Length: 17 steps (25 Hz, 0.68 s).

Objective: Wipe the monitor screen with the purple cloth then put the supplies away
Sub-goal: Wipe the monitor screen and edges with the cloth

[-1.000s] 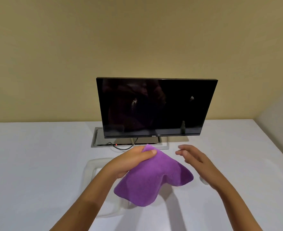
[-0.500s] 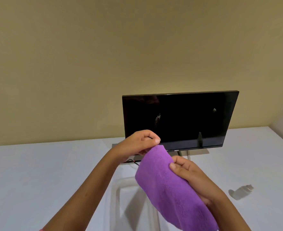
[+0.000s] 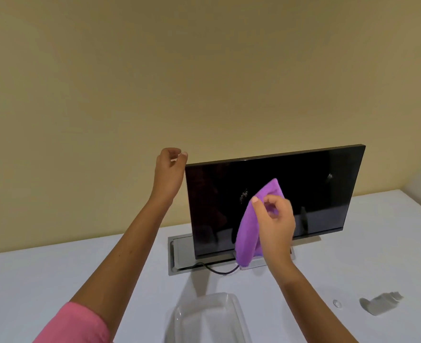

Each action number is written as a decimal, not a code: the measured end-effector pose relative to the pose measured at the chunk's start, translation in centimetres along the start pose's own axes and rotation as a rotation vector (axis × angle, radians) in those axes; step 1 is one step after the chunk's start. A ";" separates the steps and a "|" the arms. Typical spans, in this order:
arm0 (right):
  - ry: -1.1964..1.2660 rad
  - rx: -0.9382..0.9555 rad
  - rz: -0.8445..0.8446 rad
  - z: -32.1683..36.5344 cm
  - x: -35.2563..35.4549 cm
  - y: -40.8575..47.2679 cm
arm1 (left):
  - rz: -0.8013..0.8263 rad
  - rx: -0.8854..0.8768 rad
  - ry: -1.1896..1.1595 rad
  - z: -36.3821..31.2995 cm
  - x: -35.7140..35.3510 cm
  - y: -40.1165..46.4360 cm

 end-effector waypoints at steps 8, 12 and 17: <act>-0.346 0.366 -0.111 -2.2 -5.3 4.3 | 0.303 0.141 -0.230 3.4 -3.4 1.1; -0.653 0.513 0.019 -3.7 -8.0 4.0 | 0.322 0.153 -0.221 4.1 -3.8 1.5; -0.856 0.445 0.079 -6.0 -8.9 4.5 | 0.354 0.109 -0.206 4.3 -4.1 1.7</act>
Point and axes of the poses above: each hand's wrist, its own y-axis towards the middle knuckle, its own x-axis out of the back of the hand, z = x × y, the point moved 8 cm from there along y, towards the middle knuckle, and after that the axes turned 8 degrees about z, right-handed, at the moved point
